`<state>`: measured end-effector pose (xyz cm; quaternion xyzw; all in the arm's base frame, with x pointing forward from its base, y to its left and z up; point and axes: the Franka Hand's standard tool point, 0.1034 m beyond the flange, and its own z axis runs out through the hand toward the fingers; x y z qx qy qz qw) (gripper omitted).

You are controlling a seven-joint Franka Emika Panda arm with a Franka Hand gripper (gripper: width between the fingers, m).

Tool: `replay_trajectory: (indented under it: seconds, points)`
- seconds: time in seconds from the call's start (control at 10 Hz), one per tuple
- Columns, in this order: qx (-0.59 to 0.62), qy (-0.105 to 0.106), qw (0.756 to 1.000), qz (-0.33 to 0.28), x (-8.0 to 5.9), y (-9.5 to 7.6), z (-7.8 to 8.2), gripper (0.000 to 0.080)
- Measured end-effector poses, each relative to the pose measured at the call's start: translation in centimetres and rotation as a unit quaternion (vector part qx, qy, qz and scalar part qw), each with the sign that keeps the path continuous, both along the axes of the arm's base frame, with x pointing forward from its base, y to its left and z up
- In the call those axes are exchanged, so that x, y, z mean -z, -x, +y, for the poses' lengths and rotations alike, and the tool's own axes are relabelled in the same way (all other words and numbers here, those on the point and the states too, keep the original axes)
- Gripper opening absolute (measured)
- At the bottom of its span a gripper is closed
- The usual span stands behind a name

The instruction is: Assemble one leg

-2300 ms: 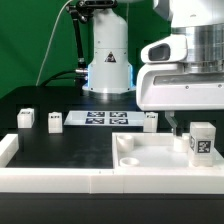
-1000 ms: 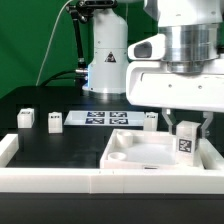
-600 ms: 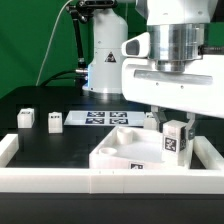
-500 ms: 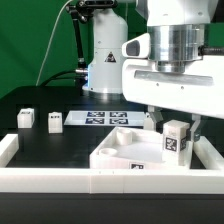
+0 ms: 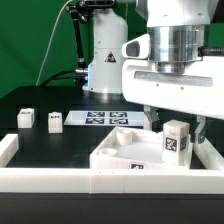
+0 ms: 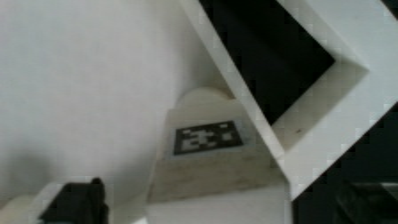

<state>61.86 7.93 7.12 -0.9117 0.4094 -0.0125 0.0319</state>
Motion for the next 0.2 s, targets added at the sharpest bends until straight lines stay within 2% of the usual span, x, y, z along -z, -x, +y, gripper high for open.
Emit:
replay_trajectory:
  seconds: [0.2]
  points:
    - [0.000,0.000,1.000,0.000,0.03,0.01,0.00,0.0649]
